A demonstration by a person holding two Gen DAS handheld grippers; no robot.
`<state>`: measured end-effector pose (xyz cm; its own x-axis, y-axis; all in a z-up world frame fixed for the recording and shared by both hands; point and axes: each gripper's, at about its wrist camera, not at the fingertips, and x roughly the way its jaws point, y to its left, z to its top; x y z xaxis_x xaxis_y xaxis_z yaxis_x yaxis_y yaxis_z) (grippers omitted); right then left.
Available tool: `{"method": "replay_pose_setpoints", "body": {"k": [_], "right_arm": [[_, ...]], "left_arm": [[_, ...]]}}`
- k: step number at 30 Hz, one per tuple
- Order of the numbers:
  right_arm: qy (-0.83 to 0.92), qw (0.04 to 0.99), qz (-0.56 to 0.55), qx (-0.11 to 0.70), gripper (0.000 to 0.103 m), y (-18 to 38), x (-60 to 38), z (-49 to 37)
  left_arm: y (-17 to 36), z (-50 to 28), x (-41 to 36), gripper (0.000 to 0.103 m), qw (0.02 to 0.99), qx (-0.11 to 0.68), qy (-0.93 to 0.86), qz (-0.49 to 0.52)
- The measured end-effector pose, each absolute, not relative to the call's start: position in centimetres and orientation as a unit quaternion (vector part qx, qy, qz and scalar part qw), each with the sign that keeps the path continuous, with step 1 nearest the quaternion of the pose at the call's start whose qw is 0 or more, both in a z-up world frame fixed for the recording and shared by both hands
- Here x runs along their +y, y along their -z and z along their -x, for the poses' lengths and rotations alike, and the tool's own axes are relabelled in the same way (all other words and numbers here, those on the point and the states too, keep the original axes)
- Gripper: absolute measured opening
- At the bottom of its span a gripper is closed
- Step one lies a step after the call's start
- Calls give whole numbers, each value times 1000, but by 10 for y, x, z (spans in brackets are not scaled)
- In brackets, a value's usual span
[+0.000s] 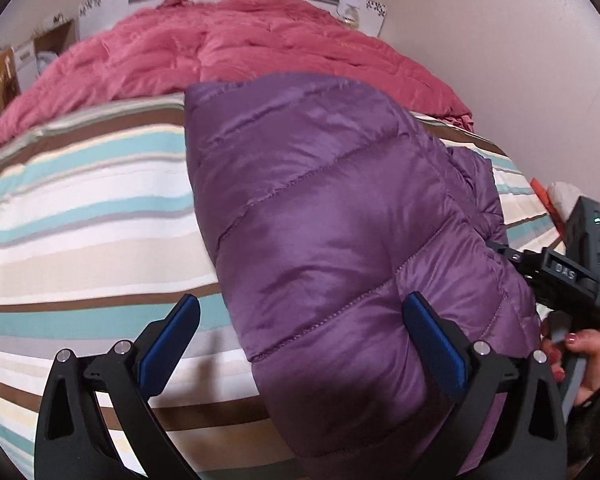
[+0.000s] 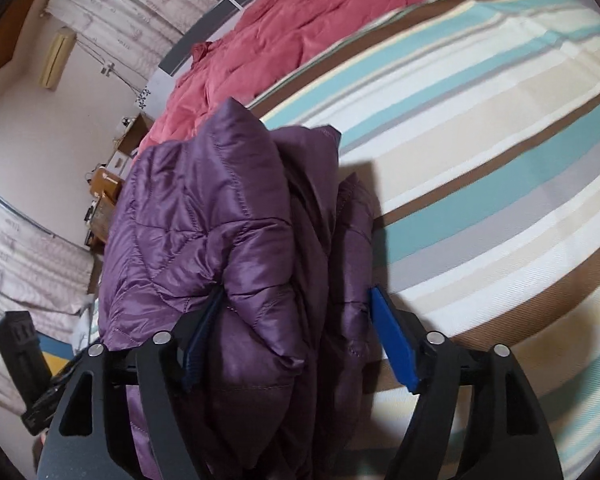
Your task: Fold large clothes
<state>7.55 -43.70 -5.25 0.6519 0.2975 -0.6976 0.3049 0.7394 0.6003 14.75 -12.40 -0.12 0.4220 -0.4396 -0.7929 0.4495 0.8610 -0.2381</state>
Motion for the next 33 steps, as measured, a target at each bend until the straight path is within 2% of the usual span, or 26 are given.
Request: {"method": "replay_pose_setpoints", "body": {"k": [5,7,11,13,19,24,33], "right_arm": [[-5,842,-348,413,70,52,-433,-77],[-15,835,-364,413,61,54,-432,-78],[-27,834,-367,411,53,53,-432,-78],[-31,837,-364,407,45,51,-432,-77],[-34,858,-341,384,29,38,-424,-72],[-34,873,-331,357,25,32,-420,-63],[-44,892,-320,315,24,13,-410,-50]], "left_arm": [[9,-153,-119,101,821,491,288,35],[11,-154,-122,101,813,495,303,37],[11,-153,-133,101,806,496,321,19],[11,-151,-138,100,807,494,324,11],[-2,-139,-144,82,820,472,323,-19],[-12,-129,-148,68,835,449,315,-46],[-34,-113,-147,62,856,406,309,-82]]}}
